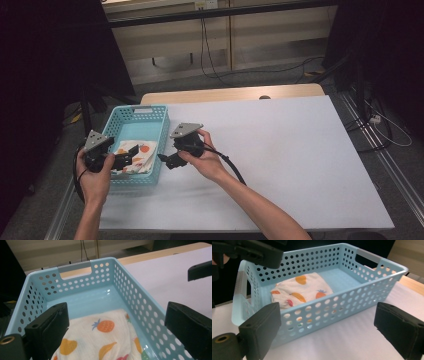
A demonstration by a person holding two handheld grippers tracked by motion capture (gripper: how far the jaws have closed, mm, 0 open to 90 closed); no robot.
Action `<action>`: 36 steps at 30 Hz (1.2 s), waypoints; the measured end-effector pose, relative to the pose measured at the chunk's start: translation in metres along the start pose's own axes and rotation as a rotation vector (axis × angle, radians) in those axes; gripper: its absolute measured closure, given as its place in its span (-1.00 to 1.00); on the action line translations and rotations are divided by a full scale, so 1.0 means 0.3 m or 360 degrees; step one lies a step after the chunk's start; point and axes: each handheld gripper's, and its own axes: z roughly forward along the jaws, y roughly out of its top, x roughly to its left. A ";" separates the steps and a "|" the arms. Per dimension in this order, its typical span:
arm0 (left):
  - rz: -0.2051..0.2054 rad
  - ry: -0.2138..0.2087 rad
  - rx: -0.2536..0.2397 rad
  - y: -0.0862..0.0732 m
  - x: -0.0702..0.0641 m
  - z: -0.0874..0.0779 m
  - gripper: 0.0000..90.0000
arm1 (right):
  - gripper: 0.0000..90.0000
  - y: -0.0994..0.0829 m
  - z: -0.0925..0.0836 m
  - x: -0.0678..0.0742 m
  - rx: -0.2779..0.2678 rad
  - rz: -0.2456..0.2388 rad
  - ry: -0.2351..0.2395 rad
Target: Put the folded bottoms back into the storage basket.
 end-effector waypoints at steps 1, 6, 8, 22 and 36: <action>-0.0008 -0.0003 -0.0002 -0.003 -0.005 -0.004 -0.87 | -0.84 -0.002 -0.009 -0.001 -0.0007 -0.0002 -0.0010; -0.0029 -0.0020 -0.0003 -0.013 -0.036 -0.038 -0.87 | -0.84 -0.010 -0.046 -0.009 -0.0012 -0.0012 -0.0044; 0.0006 0.0017 -0.0003 -0.021 -0.054 -0.052 -0.87 | -0.84 -0.019 -0.060 -0.014 -0.0025 0.0002 -0.0050; 0.0050 -0.0027 -0.0020 -0.080 -0.124 -0.082 -0.88 | -0.83 -0.079 -0.147 -0.032 -0.0039 0.0036 -0.0113; 0.0107 -0.0093 -0.0080 -0.097 -0.221 -0.066 -0.91 | -0.83 -0.140 -0.193 -0.036 -0.0002 0.0021 -0.0171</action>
